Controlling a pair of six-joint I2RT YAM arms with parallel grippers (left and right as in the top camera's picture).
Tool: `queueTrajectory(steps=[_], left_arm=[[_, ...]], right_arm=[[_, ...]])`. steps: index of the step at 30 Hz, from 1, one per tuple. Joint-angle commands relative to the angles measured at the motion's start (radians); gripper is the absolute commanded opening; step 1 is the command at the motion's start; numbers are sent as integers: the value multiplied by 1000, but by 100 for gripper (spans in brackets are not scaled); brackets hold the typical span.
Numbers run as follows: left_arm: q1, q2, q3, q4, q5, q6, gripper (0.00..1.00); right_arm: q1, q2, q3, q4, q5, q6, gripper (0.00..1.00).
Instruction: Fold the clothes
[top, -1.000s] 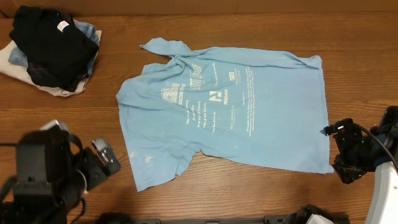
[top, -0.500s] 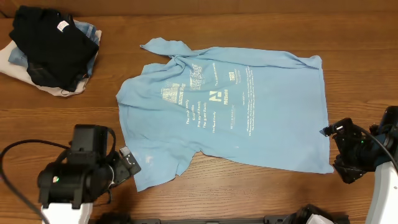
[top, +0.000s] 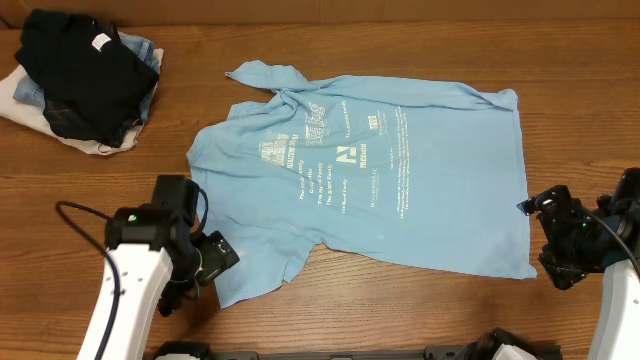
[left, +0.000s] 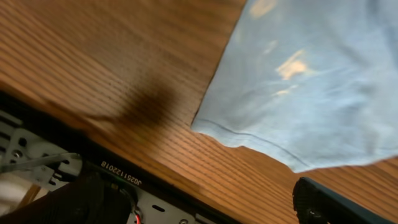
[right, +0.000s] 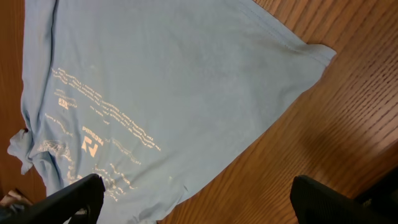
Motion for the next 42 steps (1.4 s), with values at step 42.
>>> queueTrajectory(steps=[42], left_arm=[[-6, 176, -282, 344, 55, -96, 72]], right_arm=[[5, 105, 23, 47, 8, -7, 100]])
